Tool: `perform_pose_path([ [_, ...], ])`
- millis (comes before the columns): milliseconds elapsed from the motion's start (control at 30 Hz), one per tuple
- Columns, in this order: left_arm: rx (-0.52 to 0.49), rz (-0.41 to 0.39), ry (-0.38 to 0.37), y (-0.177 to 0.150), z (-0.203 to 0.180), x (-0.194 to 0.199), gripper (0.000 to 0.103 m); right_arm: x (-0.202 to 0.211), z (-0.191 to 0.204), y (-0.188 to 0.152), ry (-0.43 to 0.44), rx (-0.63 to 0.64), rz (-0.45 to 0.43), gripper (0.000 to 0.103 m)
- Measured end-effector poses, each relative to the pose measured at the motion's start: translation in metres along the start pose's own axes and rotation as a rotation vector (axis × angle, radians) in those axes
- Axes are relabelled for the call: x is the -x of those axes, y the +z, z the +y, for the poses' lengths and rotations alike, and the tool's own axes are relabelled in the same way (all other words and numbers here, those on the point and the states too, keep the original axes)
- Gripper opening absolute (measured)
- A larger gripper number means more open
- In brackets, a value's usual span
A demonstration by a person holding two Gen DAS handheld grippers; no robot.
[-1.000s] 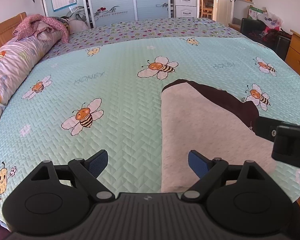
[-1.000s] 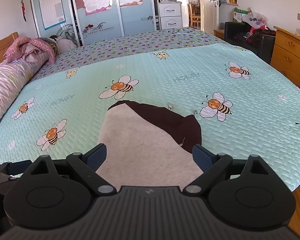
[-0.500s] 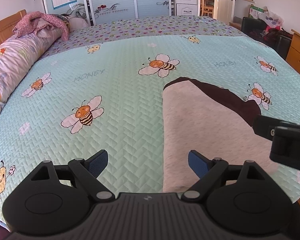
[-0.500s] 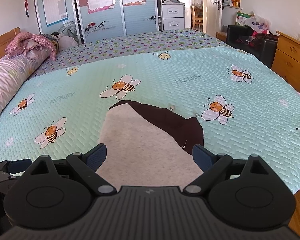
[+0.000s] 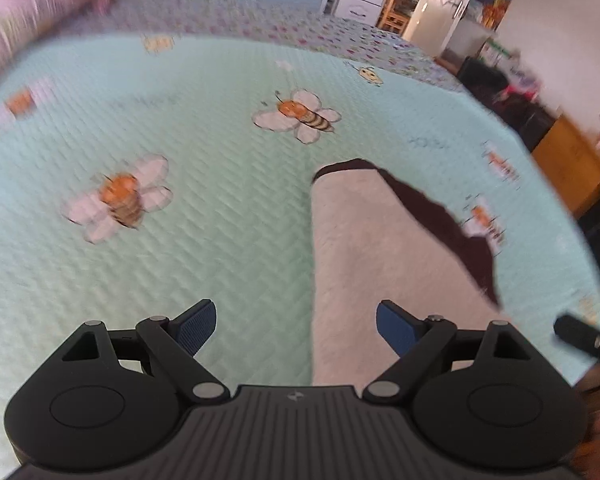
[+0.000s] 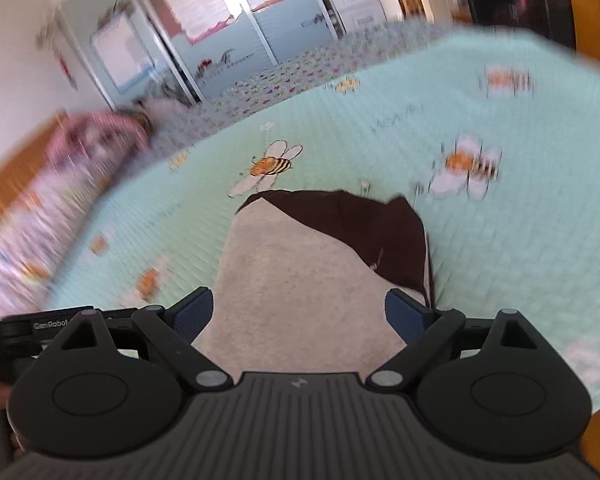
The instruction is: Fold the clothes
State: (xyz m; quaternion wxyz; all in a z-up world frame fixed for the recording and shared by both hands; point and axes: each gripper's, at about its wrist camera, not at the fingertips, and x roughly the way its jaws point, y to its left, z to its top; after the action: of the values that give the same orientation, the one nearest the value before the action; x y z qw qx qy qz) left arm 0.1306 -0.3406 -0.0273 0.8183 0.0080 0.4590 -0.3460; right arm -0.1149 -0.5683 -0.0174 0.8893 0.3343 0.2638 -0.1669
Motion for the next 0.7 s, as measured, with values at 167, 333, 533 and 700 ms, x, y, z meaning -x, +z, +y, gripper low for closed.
perform_pose_path([
  [167, 0.005, 0.101, -0.146, 0.021, 0.014, -0.053, 0.090, -0.025, -0.091, 0.016, 0.200, -0.272, 0.056, 0.093],
  [333, 0.041, 0.241, -0.291, 0.034, 0.021, -0.117, 0.090, -0.072, -0.154, 0.028, 0.331, -0.422, 0.147, 0.093],
  [533, 0.061, 0.383, -0.399, 0.043, 0.027, -0.181, 0.091, -0.126, -0.176, 0.034, 0.371, -0.482, 0.293, 0.093],
  [700, 0.101, 0.429, -0.523, 0.052, 0.028, -0.202, 0.093, -0.159, -0.161, 0.040, 0.373, -0.492, 0.364, 0.094],
])
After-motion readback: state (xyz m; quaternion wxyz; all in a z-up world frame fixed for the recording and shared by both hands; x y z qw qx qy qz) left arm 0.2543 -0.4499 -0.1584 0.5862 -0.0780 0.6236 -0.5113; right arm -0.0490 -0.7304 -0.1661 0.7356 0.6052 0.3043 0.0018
